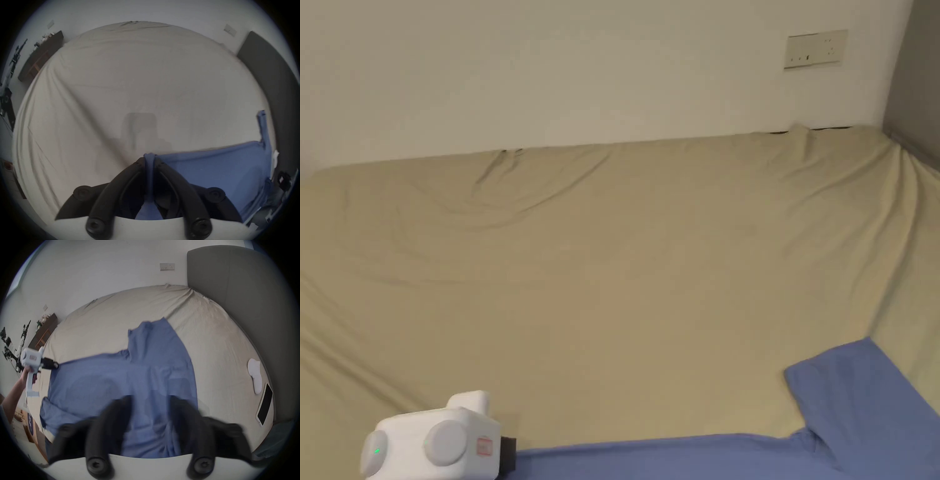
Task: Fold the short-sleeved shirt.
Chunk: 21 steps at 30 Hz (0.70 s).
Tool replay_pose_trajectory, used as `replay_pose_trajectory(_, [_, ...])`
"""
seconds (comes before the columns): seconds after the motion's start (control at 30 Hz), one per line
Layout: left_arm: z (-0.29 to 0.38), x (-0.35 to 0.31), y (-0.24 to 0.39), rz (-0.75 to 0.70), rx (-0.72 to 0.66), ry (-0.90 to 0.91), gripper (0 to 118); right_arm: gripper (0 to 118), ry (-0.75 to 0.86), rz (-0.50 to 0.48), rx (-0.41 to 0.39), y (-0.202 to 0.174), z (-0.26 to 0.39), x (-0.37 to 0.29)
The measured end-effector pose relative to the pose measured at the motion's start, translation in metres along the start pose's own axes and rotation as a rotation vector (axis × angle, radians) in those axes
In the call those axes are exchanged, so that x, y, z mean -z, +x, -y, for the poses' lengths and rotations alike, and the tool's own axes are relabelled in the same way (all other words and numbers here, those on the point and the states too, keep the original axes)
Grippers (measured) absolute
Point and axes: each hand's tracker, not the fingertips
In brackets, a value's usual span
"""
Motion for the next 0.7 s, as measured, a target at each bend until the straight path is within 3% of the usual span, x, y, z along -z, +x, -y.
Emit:
replay_pose_trajectory(0.03, [0.002,-0.005,0.003,-0.015,-0.002,0.005,9,95,0.022,0.004,0.006,0.004,-0.007,0.006])
replay_pose_trajectory(0.07, [0.004,-0.010,0.008,-0.031,0.009,0.018,9,114,0.029,0.011,0.009,0.009,-0.018,0.016])
replay_pose_trajectory(0.2, [0.011,-0.029,0.019,-0.016,0.057,0.060,9,118,0.020,0.066,-0.001,0.028,-0.061,0.056])
replay_pose_trajectory(0.37, [0.019,-0.042,0.025,0.024,0.067,0.071,9,118,-0.164,0.141,0.044,0.054,-0.086,0.141])
replay_pose_trajectory(0.43, [0.020,-0.041,0.025,0.022,0.067,0.068,9,105,-0.257,0.179,0.066,0.060,-0.086,0.167])
replay_pose_trajectory(0.5, [0.023,-0.041,0.021,0.029,0.059,0.058,9,83,-0.308,0.209,0.103,0.066,-0.081,0.178])
replay_pose_trajectory(0.53, [0.024,-0.040,0.020,0.024,0.053,0.057,9,81,-0.298,0.218,0.102,0.066,-0.079,0.177])
replay_pose_trajectory(0.57, [0.026,-0.039,0.019,0.016,0.044,0.061,9,67,-0.264,0.212,0.088,0.061,-0.077,0.170])
replay_pose_trajectory(0.6, [0.027,-0.039,0.018,0.014,0.038,0.062,9,29,-0.251,0.198,0.070,0.060,-0.078,0.164])
replay_pose_trajectory(0.63, [0.028,-0.038,0.017,0.018,0.031,0.056,9,6,-0.239,0.172,0.043,0.059,-0.080,0.159])
replay_pose_trajectory(0.7, [0.030,-0.039,0.017,0.030,0.010,0.052,9,6,-0.188,0.096,0.040,0.056,-0.081,0.144])
